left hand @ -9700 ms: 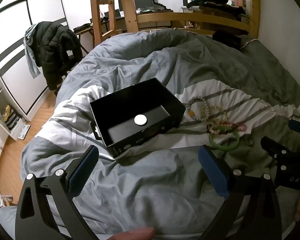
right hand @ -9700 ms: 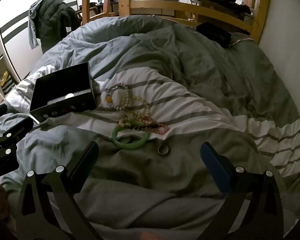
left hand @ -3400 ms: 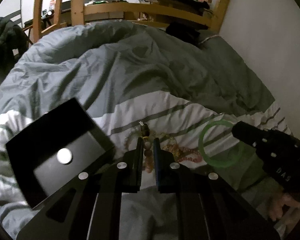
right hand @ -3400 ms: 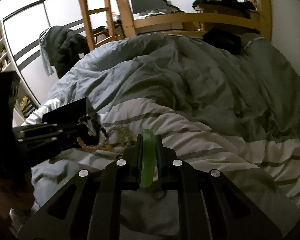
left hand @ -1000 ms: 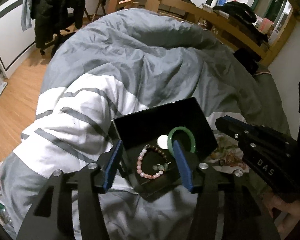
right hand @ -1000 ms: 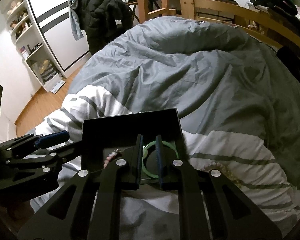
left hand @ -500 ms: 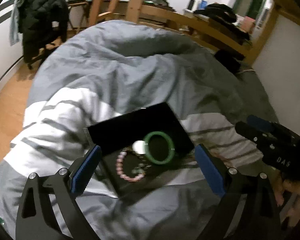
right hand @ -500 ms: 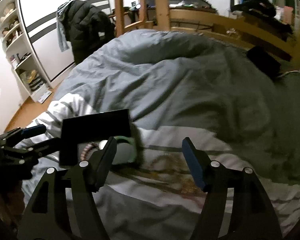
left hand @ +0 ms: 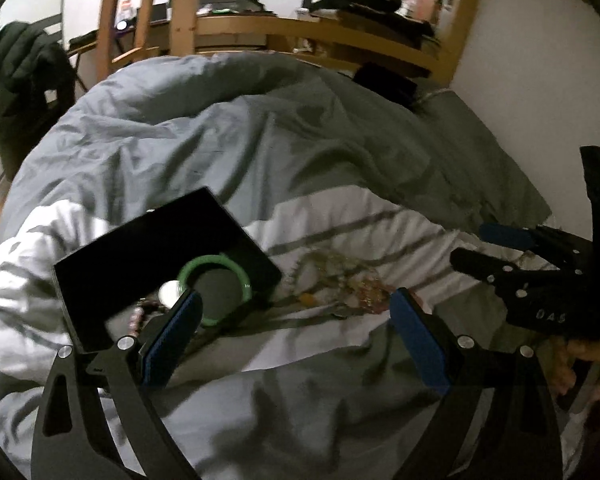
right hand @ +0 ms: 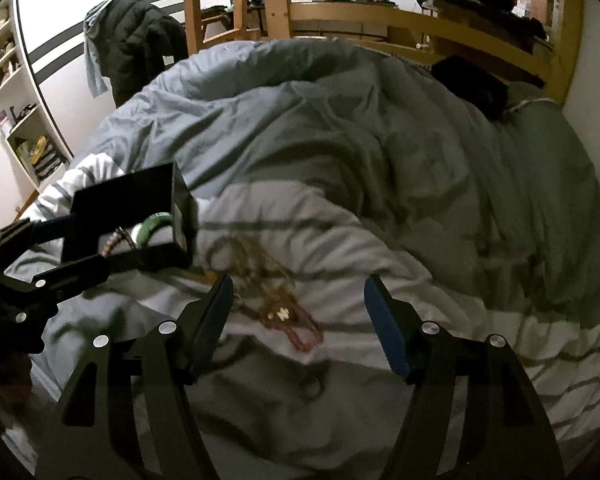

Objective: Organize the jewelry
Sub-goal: 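Reach the left tool to the white bead bracelet while the right tool reaches the red bead bracelet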

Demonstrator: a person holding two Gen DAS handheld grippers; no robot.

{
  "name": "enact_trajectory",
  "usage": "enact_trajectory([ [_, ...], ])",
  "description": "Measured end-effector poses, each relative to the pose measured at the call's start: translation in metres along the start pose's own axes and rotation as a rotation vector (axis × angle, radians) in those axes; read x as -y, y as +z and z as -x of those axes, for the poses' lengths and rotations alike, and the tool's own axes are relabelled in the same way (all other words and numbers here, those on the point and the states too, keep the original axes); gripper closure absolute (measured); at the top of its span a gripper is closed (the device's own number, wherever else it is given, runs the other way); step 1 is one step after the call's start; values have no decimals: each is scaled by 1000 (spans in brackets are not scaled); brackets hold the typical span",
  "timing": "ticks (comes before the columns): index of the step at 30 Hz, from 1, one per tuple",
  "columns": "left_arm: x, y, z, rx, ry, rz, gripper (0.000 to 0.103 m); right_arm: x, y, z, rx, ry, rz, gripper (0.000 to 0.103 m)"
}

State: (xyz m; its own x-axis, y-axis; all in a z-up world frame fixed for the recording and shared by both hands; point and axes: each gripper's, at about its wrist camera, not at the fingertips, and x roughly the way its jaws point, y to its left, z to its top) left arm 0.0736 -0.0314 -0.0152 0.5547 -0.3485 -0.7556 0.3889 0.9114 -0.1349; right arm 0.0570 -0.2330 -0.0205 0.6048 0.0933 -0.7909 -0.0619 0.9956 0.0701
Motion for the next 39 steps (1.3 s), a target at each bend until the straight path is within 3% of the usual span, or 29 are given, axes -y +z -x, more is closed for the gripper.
enact_trajectory([
  [4,17,-4,-14,13,-12,-33,10,10,-14,-8,-9,10,-13,38],
  [11,44,-7,-56,-19,-17,-115,10,22,-35,-42,-109,84,-50,62],
  [19,46,-8,-99,-56,32,-164,10,20,-35,-77,-182,40,-35,62],
  [26,48,-8,-111,-18,106,-235,11,11,-36,-103,-228,-36,44,62],
  [29,48,-8,-121,-41,122,-251,11,-1,-38,-104,-227,-27,102,44],
  [31,51,-9,-126,-38,150,-270,12,-7,-40,-106,-222,-52,138,47],
  [33,52,-10,-128,-41,161,-283,19,-9,-40,-105,-219,-36,140,67],
  [35,47,-9,-135,-84,128,-265,61,-3,-39,-103,-215,-35,110,77],
  [36,40,-9,-139,-119,88,-226,65,0,-38,-102,-214,-32,96,82],
  [38,23,-5,-141,-135,53,-151,84,3,-38,-100,-207,-30,81,84],
  [39,17,-2,-140,-142,27,-120,87,3,-38,-99,-204,-30,81,84],
])
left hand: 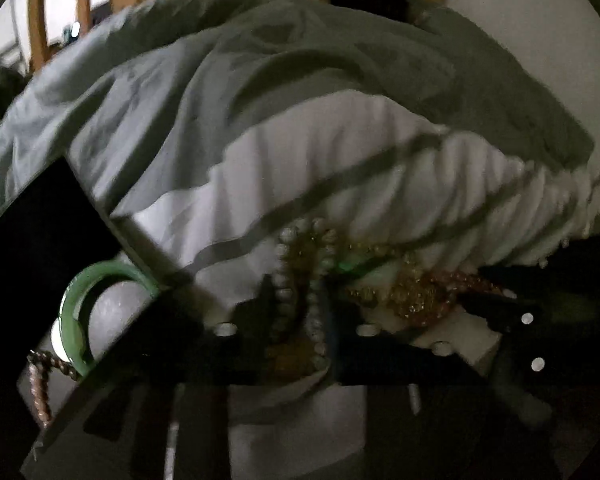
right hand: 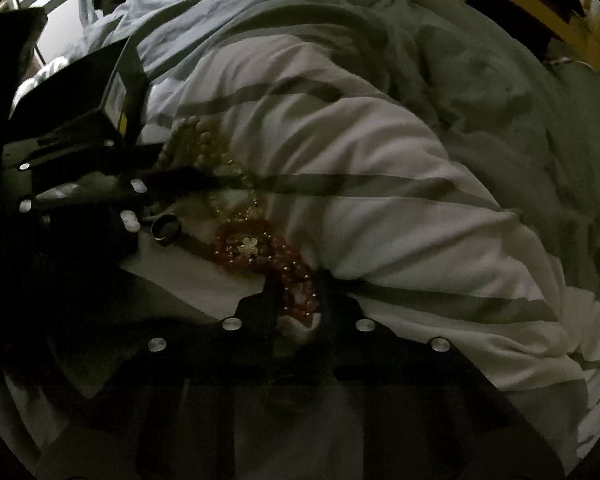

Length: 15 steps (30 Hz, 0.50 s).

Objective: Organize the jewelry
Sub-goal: 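Reach the left tool to the white bead bracelet while the right tool reaches the red bead bracelet, then grasp and lift the white bead bracelet with the left tool while the right tool lifts the red bracelet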

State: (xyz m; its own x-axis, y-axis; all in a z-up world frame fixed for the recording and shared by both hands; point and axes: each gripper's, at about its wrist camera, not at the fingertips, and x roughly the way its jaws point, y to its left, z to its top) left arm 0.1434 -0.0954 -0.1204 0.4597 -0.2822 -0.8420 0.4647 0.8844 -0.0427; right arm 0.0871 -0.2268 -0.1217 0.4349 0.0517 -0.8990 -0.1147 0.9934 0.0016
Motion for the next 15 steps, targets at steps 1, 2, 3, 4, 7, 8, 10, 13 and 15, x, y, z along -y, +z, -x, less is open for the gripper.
enact_trajectory([
  [1,-8,2,1,-3,-21,35,95,0,0,1,3,0,-1,85],
  [2,-12,3,2,-7,-26,51,95,0,0,3,10,5,-5,89],
  [3,-16,3,2,-8,-53,66,95,1,0,4,16,9,-12,95],
  [4,-18,2,3,-7,-62,73,95,4,0,8,30,25,-30,95],
  [7,-15,3,7,3,-57,61,95,11,3,14,51,51,-51,95],
  [8,-14,4,8,7,-59,57,95,14,2,17,58,53,-54,95],
  [10,-11,6,9,13,-61,50,95,16,2,20,73,64,-58,95],
  [13,-12,10,12,19,-64,56,95,14,5,24,114,89,-81,95],
  [15,-12,12,16,28,-64,64,95,18,6,31,146,107,-103,95],
])
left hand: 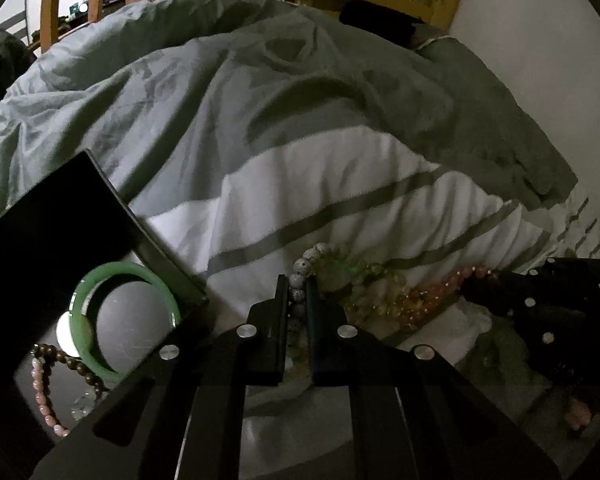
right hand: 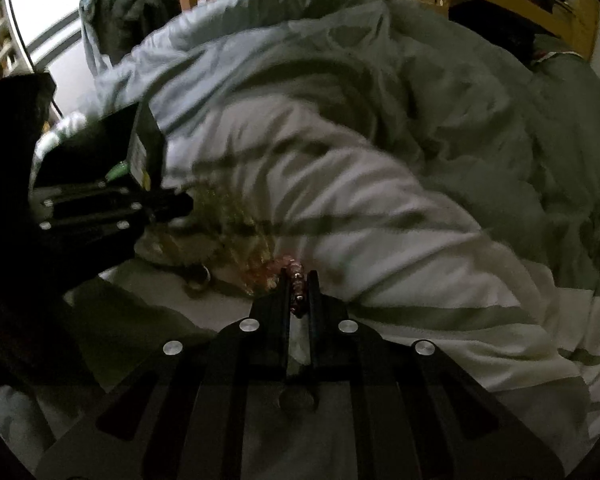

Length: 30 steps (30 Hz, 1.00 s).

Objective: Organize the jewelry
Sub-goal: 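Grasp and lift the white bead bracelet with the left tool while the right tool lifts the red bracelet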

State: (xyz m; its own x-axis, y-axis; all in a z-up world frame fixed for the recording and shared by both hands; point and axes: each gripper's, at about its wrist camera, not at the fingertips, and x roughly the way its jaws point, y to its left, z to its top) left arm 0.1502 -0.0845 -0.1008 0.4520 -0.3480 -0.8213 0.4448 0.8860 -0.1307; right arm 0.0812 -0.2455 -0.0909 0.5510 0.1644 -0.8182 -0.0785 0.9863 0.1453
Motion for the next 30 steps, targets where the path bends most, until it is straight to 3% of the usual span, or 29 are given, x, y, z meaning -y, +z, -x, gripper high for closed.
enact_trajectory([
  [20,18,-4,71,85,4,-14,95,-2,5,60,135,-14,-26,95],
  [30,16,-16,106,90,34,-1,95,-21,11,87,131,2,-19,94],
])
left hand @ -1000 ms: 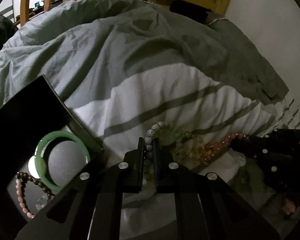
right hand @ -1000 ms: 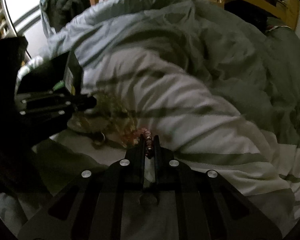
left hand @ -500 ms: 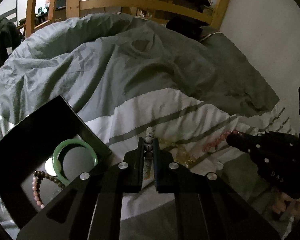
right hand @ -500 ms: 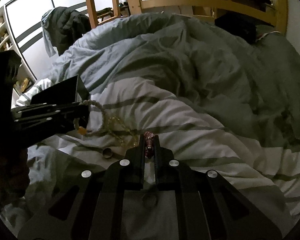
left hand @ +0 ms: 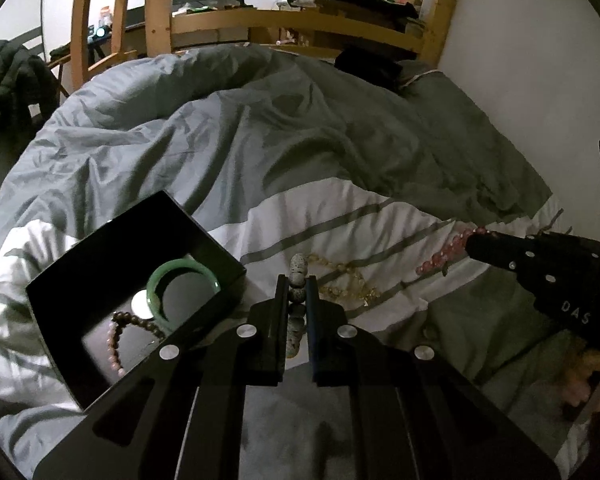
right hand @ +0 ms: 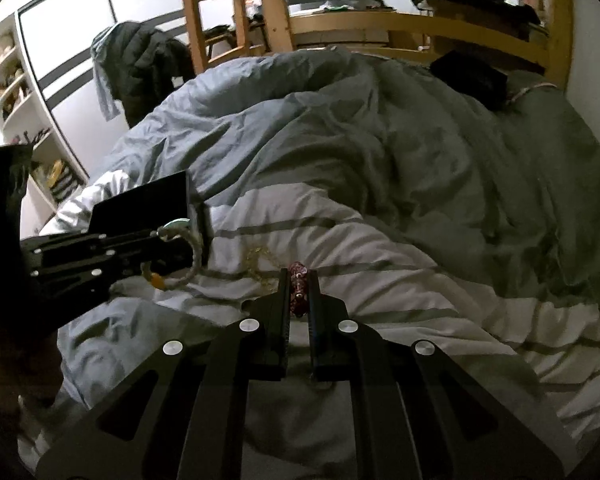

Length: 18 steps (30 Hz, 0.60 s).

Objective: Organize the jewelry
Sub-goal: 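Grasp and lift the white bead bracelet with the left tool while the right tool lifts the red bracelet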

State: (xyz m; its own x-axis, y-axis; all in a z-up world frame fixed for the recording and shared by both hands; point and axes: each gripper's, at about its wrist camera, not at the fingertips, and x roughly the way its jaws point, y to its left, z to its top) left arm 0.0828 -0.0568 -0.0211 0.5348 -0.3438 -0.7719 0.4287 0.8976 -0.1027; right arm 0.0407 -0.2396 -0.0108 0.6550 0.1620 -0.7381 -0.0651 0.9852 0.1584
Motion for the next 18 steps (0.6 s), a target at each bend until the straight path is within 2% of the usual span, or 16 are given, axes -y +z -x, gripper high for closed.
enact_trajectory([
  [3,-2,0,9,6,6,2,95,-3,7,7,10,21,-27,94],
  [6,-5,-1,15,6,9,9,95,-13,13,8,-1,7,6,94],
  [8,-7,-2,19,5,13,13,95,-16,17,11,2,29,1,95],
  [18,-25,4,37,29,17,49,95,-27,36,10,-35,-5,-15,95],
])
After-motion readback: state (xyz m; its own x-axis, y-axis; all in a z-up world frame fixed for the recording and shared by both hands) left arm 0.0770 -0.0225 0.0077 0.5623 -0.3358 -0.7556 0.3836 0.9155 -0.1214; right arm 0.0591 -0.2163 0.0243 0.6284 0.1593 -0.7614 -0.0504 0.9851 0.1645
